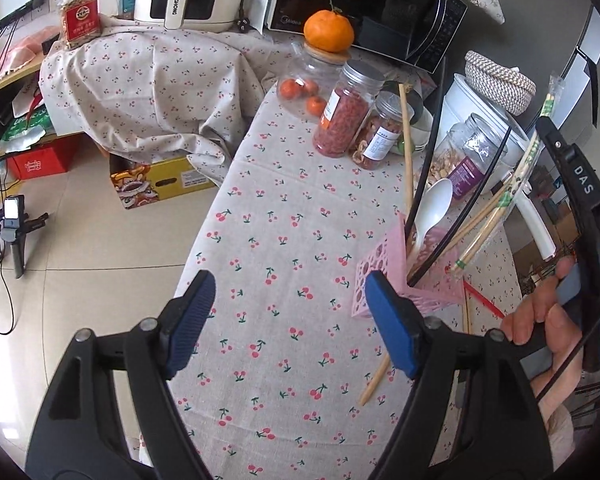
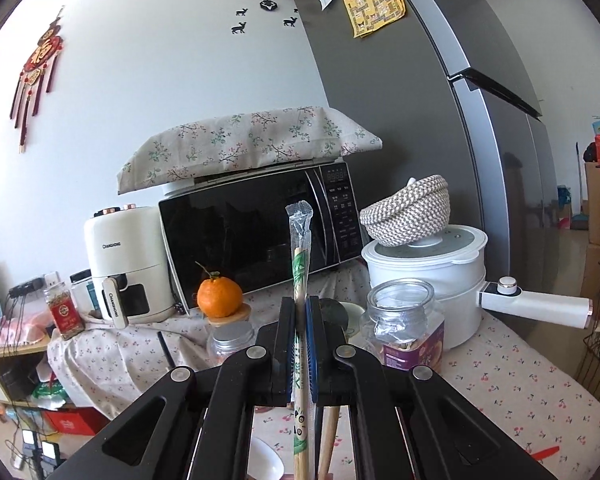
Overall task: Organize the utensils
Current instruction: 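Lower the wrapped chopsticks into the pink basket and open the right tool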
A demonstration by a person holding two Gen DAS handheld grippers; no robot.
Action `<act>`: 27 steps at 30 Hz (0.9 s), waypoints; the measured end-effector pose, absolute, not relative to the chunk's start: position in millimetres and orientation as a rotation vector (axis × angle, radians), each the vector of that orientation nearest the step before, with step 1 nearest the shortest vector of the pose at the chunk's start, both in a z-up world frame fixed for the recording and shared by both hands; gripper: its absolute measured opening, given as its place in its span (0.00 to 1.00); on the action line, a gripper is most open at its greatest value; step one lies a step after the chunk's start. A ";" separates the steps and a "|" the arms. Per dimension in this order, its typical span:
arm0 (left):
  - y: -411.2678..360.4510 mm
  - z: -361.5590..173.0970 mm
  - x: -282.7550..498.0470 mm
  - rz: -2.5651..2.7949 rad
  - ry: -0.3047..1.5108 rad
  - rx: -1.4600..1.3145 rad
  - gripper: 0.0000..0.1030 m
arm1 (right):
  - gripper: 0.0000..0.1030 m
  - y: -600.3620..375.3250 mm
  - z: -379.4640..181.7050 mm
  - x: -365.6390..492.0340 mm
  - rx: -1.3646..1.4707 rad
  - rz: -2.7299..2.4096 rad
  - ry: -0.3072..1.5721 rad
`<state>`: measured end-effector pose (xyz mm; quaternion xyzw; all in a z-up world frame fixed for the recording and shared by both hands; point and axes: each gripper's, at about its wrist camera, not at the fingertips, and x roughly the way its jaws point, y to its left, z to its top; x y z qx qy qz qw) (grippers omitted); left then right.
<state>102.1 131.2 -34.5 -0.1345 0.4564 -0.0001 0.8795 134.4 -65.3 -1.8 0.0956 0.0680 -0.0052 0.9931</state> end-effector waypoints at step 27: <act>77.8 -47.1 91.1 -0.137 0.999 -0.168 0.79 | 0.53 -164.3 -13.1 88.0 0.166 0.026 0.647</act>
